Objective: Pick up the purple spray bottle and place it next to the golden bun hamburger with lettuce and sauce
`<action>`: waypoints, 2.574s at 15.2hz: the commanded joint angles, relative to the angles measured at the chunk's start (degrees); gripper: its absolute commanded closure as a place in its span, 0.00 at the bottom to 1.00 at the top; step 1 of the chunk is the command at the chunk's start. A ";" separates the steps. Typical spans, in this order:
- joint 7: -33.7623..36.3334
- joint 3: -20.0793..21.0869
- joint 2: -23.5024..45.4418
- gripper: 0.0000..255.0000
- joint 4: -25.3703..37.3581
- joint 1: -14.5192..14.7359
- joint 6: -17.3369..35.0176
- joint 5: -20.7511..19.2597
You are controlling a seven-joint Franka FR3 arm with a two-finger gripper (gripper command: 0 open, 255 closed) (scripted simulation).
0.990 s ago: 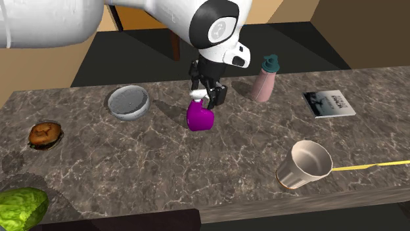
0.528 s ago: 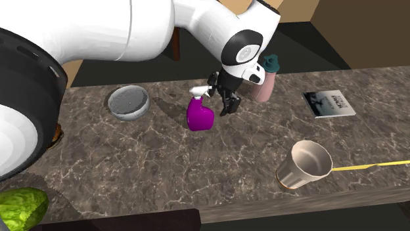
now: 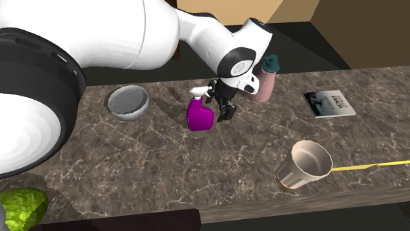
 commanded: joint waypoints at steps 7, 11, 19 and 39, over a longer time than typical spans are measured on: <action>-0.08 0.05 0.11 0.00 -0.47 0.06 0.60 0.10; -0.08 0.05 0.11 1.00 -0.47 0.06 0.60 0.10; 0.24 -0.07 -0.66 1.00 -0.04 0.11 -0.54 -0.18; 3.20 -0.86 -6.07 1.00 7.68 0.11 -13.17 -2.16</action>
